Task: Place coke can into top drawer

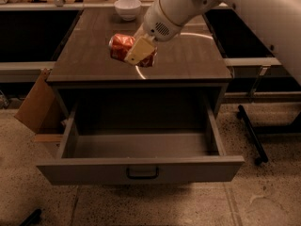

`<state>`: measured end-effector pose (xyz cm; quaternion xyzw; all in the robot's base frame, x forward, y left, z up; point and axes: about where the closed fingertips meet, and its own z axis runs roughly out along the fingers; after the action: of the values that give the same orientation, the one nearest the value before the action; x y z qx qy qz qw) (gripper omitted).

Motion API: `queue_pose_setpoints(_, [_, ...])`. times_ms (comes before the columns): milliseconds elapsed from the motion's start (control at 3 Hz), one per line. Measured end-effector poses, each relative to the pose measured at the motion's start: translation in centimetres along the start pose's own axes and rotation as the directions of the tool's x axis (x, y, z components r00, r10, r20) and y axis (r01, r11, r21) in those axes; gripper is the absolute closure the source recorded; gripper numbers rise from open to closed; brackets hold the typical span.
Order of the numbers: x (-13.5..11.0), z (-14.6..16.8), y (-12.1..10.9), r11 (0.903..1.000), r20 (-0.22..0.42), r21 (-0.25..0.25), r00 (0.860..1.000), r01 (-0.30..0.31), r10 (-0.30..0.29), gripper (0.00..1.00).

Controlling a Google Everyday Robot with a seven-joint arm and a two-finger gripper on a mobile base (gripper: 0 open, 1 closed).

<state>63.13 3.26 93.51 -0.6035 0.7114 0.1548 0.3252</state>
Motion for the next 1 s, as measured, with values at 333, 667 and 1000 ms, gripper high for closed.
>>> queue_pose_setpoints(333, [2.8, 1.2, 1.7, 0.9992, -0.045, -0.024, 0.999, -0.031, 0.03, 1.0])
queue_pose_setpoints(667, [2.7, 1.3, 1.7, 0.9992, -0.045, -0.026, 0.999, -0.03, 0.028, 1.0])
queue_pose_setpoints(1000, [4.2, 1.4, 3.7, 0.9984, -0.067, -0.043, 0.997, -0.037, 0.034, 1.0])
